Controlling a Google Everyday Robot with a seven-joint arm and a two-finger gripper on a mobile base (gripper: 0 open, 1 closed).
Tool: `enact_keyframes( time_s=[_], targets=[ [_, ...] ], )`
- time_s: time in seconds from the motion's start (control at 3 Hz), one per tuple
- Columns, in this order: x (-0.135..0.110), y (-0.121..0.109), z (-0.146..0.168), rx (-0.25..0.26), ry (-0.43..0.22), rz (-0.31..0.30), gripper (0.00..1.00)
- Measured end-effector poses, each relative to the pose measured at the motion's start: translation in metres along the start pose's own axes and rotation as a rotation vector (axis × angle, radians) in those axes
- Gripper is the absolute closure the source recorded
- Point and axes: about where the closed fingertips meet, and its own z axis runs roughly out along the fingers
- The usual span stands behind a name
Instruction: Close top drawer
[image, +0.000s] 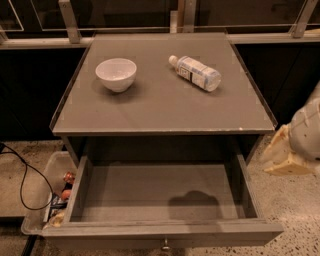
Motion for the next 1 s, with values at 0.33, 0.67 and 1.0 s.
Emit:
enact_keyframes(
  time_s=[0.33, 0.67, 1.0],
  targets=[
    [0.0028, 0.0031, 0.0035, -0.003, 0.000, -0.006, 0.89],
    [0.0027, 0.0031, 0.0035, -0.003, 0.000, -0.006, 1.00],
    [0.0014, 0.0119, 0.0134, 0.014, -0.056, 0.007, 1.00]
  ],
)
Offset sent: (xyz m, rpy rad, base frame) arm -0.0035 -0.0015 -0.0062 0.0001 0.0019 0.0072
